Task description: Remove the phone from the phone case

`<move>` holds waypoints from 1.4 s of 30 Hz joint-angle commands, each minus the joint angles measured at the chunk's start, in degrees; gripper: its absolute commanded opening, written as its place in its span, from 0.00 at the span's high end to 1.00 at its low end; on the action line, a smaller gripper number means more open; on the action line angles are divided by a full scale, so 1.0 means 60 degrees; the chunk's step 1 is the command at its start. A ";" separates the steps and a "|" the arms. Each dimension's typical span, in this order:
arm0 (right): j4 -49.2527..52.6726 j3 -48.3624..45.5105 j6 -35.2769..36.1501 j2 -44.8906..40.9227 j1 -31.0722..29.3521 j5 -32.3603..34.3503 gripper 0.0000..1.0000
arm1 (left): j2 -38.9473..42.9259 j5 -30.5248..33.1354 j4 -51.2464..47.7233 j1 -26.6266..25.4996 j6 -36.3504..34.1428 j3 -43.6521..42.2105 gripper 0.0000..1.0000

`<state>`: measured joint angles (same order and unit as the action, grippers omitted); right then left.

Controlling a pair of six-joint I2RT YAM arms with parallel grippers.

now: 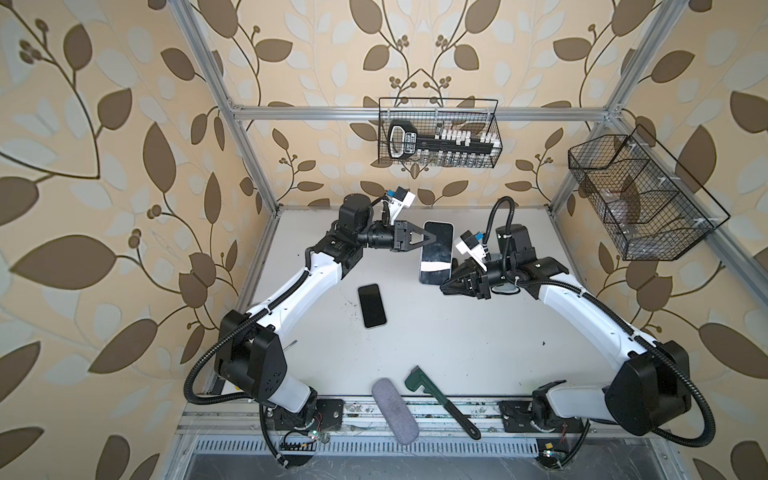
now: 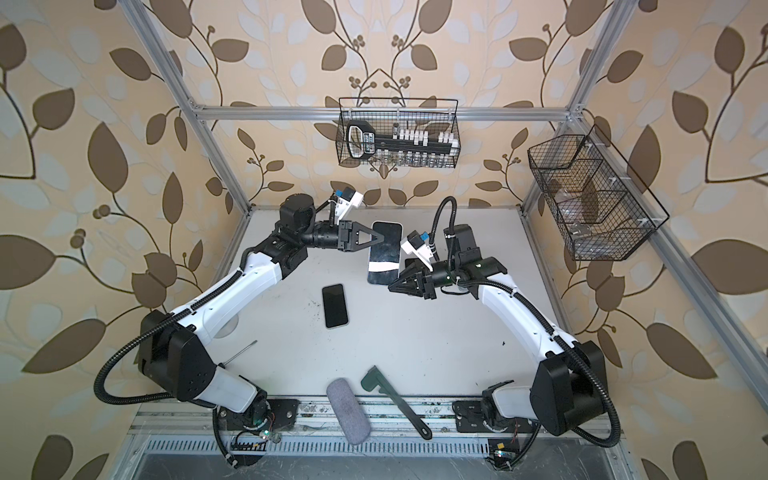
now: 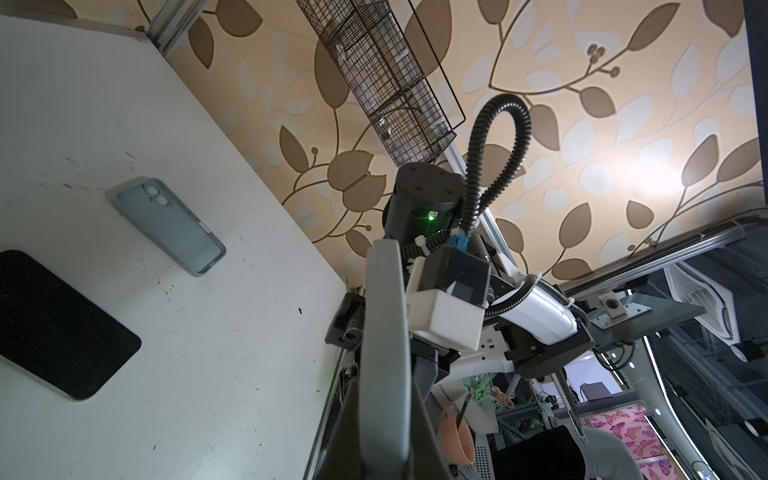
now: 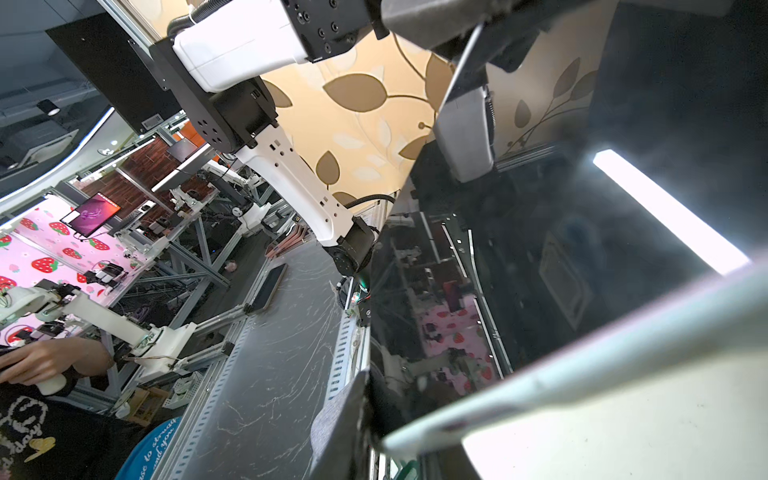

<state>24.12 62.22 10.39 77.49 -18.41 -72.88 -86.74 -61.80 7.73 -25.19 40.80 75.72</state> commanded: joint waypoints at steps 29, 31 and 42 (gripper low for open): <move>0.0620 0.0496 0.2287 -0.0135 -0.0782 0.3393 0.96 | -0.0304 -0.1649 0.0133 -0.0006 -0.0471 0.1497 1.00; 0.0615 0.0500 0.2357 -0.0185 -0.0854 0.3691 0.95 | -0.0302 -0.1711 0.0148 -0.0006 -0.0458 0.1530 1.00; 0.0604 0.0472 0.2750 -0.0296 -0.1215 0.5294 0.94 | -0.0483 -0.1958 -0.0057 0.0002 -0.0433 0.1746 1.00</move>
<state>27.77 64.86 20.14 74.98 -24.67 -52.99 -90.67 -72.25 6.70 -24.64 29.69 81.89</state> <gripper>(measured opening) 0.127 0.106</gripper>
